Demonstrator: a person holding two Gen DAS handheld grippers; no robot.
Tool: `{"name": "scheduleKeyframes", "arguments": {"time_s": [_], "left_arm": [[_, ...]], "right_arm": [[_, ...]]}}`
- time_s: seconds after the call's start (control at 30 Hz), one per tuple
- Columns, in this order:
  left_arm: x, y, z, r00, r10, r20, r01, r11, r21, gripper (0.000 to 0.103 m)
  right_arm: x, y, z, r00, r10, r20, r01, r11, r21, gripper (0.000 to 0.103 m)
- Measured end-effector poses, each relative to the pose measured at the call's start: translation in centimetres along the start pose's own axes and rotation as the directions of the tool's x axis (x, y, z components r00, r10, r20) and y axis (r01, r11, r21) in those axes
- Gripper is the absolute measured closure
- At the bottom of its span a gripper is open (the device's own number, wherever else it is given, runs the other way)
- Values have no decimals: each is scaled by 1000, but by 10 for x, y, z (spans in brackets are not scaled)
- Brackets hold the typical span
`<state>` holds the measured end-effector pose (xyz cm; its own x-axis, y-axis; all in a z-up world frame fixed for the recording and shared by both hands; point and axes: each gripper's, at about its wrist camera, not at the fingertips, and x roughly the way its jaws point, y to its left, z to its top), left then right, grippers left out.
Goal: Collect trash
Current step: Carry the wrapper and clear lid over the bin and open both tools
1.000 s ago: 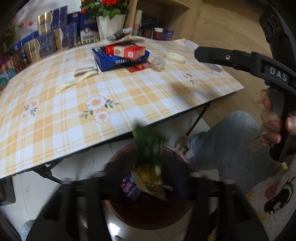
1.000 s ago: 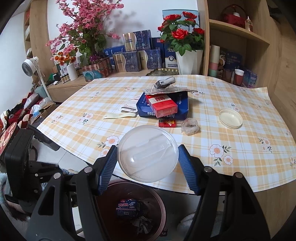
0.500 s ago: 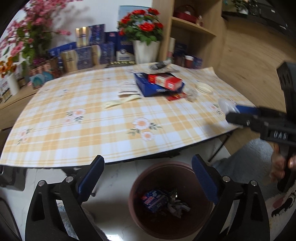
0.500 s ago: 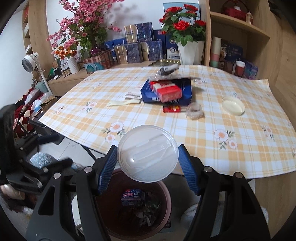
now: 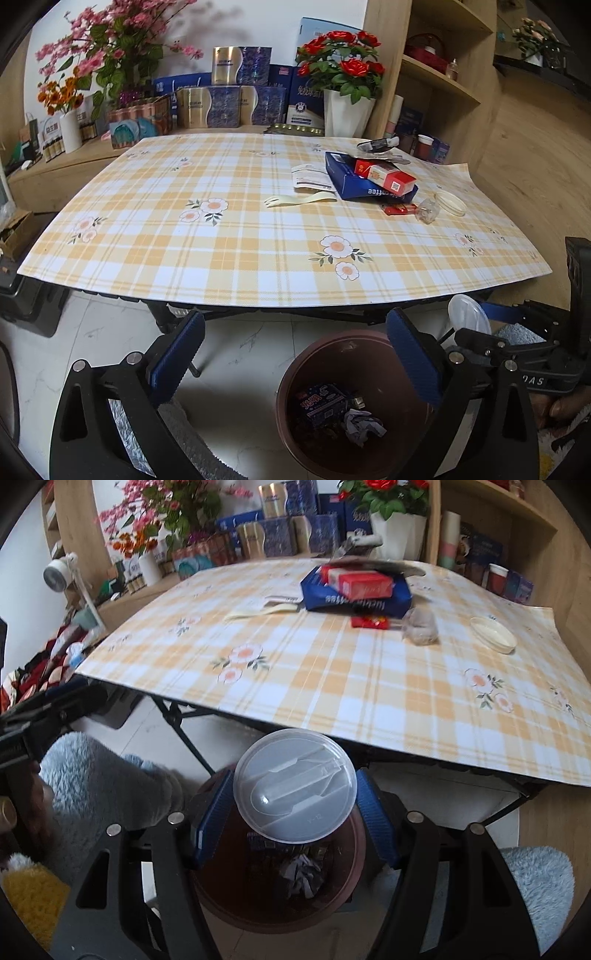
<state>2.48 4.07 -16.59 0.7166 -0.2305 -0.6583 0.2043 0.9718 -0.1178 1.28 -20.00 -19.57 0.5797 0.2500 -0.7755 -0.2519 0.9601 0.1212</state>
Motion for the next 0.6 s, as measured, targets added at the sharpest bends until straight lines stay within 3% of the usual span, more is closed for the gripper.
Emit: {"name": "scheduleKeyframes", "arguments": {"time_s": [0.6], "left_arm": [[5,-1,-1,1000,12,-21,-11,1000,12,7]], "right_arm": [[-2,3,-3,1000,6,-8,-6,1000,-18,35]]}}
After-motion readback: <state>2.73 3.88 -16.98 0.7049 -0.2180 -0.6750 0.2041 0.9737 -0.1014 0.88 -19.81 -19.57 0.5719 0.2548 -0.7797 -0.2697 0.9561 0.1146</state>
